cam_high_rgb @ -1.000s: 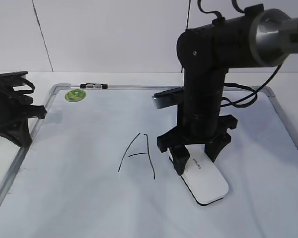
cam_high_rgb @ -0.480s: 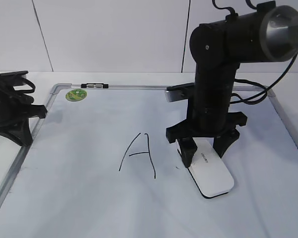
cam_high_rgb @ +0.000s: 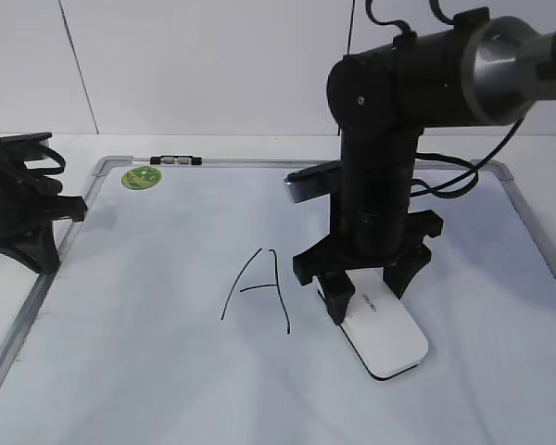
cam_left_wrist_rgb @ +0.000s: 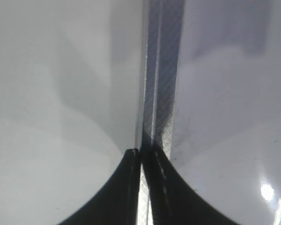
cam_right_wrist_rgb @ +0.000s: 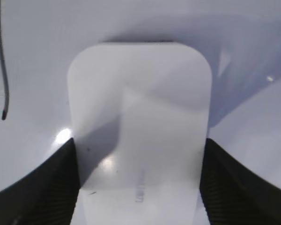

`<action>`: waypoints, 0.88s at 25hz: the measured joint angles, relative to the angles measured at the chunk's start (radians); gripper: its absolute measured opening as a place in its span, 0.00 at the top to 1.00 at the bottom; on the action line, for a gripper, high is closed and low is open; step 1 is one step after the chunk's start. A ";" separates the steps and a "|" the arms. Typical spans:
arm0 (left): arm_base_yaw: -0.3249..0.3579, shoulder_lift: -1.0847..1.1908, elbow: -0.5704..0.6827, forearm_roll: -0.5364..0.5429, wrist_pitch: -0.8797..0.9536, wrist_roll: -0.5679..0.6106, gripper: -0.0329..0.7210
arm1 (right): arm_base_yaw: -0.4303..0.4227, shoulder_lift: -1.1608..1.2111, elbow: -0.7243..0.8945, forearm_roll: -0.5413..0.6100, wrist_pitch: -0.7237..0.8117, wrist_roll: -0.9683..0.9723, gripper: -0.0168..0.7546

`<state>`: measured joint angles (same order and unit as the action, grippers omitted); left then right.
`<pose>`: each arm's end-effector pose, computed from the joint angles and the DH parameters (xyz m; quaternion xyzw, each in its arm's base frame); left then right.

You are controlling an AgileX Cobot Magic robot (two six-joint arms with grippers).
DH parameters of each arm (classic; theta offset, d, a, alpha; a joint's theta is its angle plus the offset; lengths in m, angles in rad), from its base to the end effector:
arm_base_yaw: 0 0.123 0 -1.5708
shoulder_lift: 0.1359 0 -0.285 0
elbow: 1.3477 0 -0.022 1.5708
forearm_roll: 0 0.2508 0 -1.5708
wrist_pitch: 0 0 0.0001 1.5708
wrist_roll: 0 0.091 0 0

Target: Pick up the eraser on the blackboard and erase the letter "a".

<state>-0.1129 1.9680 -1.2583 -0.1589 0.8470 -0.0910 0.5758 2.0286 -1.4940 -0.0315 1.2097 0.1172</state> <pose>0.3674 -0.0525 0.1502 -0.0386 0.9960 -0.0669 0.0439 0.3262 0.2086 0.1799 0.2331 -0.9714 0.0283 0.0357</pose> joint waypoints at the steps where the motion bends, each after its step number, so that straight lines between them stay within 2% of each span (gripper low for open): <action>1: 0.000 0.000 0.000 0.000 0.000 0.000 0.91 | 0.008 0.000 0.000 0.000 0.000 0.000 0.27; 14: 0.000 0.000 0.000 0.000 0.000 0.000 0.91 | 0.028 0.000 0.000 0.032 0.000 -0.027 0.27; 22: 0.000 0.000 0.000 0.000 0.000 0.000 0.91 | -0.034 0.000 0.000 0.056 0.000 0.001 0.27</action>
<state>-0.1129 1.9680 -1.2583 -0.1589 0.8470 -0.0910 0.5421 2.0286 -1.4940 0.0248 1.2097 0.1182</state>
